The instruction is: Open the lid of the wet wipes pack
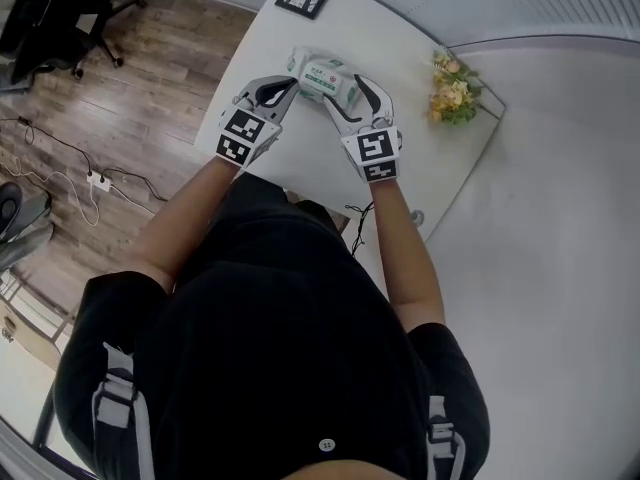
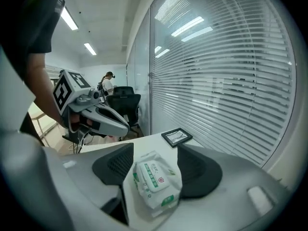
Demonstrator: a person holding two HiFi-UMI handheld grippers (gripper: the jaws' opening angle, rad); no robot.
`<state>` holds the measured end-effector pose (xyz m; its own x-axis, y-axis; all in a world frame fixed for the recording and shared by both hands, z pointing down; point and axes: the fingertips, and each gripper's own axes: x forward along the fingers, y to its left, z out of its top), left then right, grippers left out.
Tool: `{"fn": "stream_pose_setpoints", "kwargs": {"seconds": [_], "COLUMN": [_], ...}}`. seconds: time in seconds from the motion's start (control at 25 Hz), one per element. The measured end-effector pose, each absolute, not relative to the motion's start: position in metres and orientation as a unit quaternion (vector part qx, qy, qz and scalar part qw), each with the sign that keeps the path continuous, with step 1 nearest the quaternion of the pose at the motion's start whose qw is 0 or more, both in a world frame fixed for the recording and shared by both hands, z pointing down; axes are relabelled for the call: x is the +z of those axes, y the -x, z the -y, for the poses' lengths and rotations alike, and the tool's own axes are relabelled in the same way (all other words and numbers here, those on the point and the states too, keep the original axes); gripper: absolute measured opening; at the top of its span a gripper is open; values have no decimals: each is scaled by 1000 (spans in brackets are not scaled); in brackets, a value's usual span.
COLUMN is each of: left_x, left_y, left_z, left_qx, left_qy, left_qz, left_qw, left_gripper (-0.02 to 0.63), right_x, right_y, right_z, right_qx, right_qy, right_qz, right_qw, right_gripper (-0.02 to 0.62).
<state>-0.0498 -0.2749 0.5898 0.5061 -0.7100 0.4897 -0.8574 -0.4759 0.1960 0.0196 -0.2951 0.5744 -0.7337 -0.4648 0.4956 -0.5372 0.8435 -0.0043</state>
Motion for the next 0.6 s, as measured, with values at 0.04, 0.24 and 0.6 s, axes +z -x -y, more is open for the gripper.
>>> {"fn": "stream_pose_setpoints", "kwargs": {"seconds": [0.04,0.24,0.6], "left_x": [598,637,689], "left_y": [50,52,51], "left_z": [277,289,302], "left_qx": [178,203,230], "left_qy": [-839,-829,-812], "left_qz": [466,462,461], "left_qw": [218,241,275], "left_gripper": [8,8,8], "right_x": [584,625,689], "right_y": [-19,-16,-11], "right_z": [298,311,319], "right_qx": [76,89,109], "right_qy": [-269,-264,-252], "right_qz": [926,916,899], "right_qw": [254,288,341], "right_gripper": [284,284,307]}}
